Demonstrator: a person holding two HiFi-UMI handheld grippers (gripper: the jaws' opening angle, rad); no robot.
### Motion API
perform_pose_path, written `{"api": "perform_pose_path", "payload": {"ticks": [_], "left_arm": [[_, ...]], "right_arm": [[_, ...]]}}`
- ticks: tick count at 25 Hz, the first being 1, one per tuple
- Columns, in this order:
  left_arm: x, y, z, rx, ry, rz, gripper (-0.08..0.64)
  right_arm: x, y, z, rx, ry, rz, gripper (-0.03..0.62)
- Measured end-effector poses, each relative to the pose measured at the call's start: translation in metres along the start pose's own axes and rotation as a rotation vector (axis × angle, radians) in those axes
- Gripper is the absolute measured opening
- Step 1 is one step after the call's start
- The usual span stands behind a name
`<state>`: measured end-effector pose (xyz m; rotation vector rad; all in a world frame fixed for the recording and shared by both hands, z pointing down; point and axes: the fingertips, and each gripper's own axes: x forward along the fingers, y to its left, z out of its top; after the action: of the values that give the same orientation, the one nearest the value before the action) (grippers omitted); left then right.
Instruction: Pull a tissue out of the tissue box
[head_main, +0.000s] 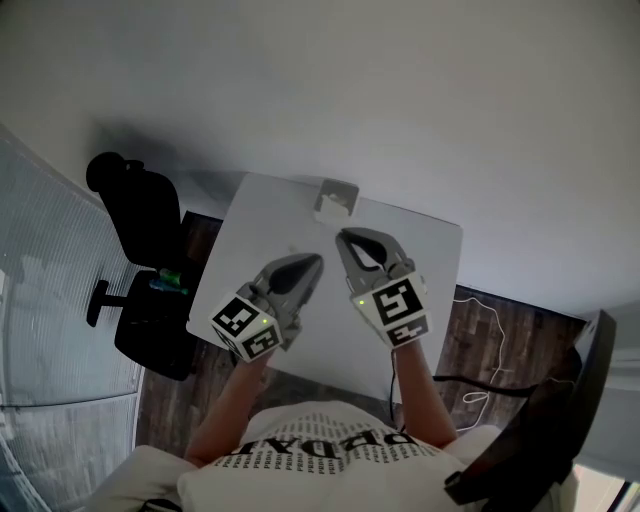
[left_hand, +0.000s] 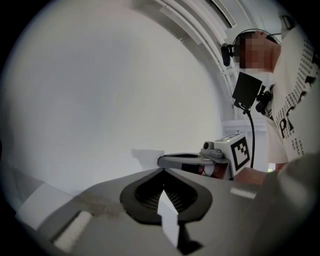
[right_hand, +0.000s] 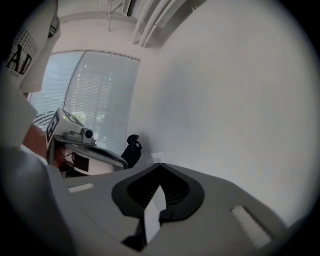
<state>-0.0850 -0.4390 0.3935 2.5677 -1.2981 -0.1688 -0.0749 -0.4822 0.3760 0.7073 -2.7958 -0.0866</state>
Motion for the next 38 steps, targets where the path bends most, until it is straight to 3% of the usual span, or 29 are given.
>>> {"api": "perform_pose_path", "payload": {"ticks": [9, 20, 38], "left_arm": [[0.013, 0.008, 0.019, 0.118, 0.007, 0.051, -0.009], [0.020, 0.022, 0.038, 0.118, -0.023, 0.013, -0.009], [0.016, 0.018, 0.033, 0.096, -0.034, 0.008, -0.009]], "right_arm": [[-0.014, -0.011, 0.012, -0.011, -0.010, -0.048, 0.011], [0.001, -0.015, 0.021, -0.028, -0.006, -0.078, 0.011], [0.000, -0.009, 0.013, -0.039, 0.015, -0.072, 0.011]]}}
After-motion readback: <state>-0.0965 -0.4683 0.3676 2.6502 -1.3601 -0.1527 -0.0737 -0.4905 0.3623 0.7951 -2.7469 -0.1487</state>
